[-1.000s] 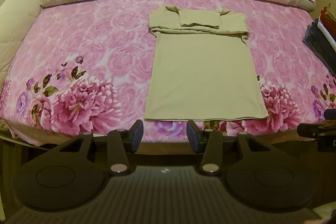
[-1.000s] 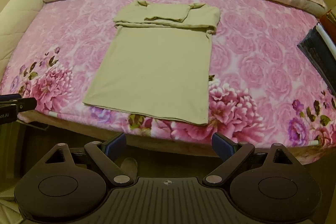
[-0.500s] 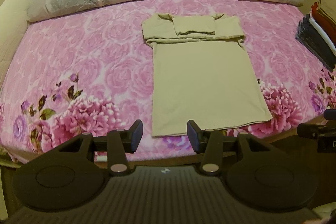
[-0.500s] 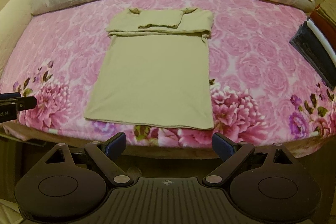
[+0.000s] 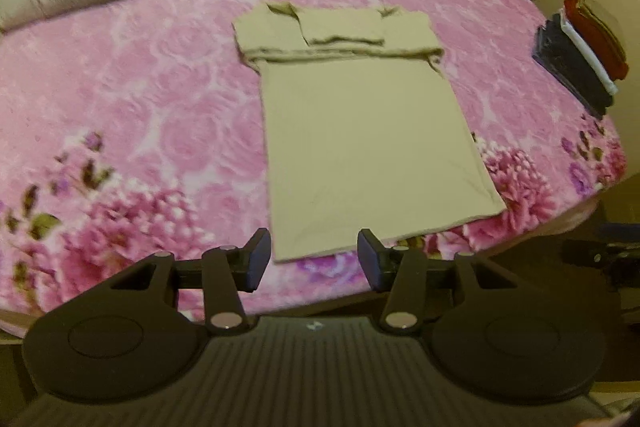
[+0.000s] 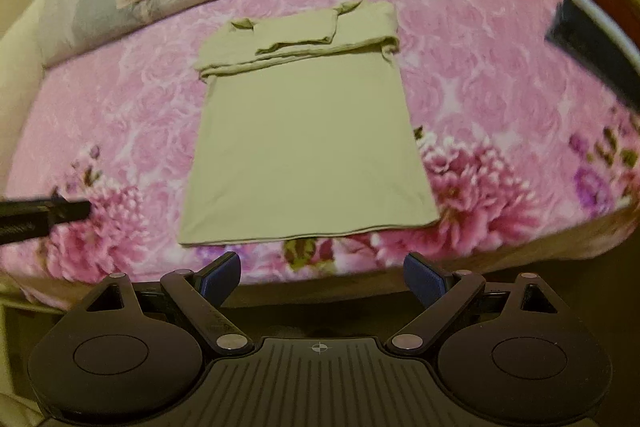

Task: Fold clothes

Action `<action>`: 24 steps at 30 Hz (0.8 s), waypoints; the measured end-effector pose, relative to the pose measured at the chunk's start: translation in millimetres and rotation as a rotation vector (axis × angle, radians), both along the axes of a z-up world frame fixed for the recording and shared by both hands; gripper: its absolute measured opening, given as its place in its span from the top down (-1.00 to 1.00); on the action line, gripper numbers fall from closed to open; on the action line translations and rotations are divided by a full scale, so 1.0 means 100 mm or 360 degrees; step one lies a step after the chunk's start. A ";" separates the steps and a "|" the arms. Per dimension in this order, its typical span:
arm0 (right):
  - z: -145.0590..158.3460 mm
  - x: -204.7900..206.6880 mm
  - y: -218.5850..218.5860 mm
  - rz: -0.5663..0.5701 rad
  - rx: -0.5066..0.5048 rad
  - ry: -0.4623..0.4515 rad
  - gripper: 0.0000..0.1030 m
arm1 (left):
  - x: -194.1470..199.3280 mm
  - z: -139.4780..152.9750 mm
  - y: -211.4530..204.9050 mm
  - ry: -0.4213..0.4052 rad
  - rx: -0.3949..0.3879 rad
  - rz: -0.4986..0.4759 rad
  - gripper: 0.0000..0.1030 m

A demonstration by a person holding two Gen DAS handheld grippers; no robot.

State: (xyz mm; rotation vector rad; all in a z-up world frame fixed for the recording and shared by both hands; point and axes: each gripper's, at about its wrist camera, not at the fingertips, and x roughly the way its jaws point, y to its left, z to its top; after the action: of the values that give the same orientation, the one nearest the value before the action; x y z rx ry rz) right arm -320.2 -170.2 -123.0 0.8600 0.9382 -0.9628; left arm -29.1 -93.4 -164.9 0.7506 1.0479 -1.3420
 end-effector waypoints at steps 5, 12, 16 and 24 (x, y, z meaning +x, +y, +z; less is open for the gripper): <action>-0.25 -0.34 -0.24 -0.0115 0.0065 -0.0115 -0.77 | 0.17 -0.41 -0.04 0.0137 0.0047 0.0048 0.27; -0.89 -0.76 -0.81 -0.0187 0.0165 -0.0243 -0.52 | 0.50 -1.22 -0.20 0.0366 0.0083 0.0281 0.33; -1.40 -0.92 -1.22 -0.0226 0.0227 -0.0298 -0.27 | 0.64 -1.66 -0.33 0.0447 0.0079 0.0383 0.34; -2.10 -1.28 -1.72 -0.0245 0.0355 -0.0436 -0.26 | 0.84 -2.26 -0.42 0.0648 0.0046 0.0443 0.34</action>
State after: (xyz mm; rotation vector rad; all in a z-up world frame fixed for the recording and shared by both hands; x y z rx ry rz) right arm -448.3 -341.7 -333.3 1.2344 0.7593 -0.8532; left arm 55.1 -135.0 -391.1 0.3373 1.4385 -1.2641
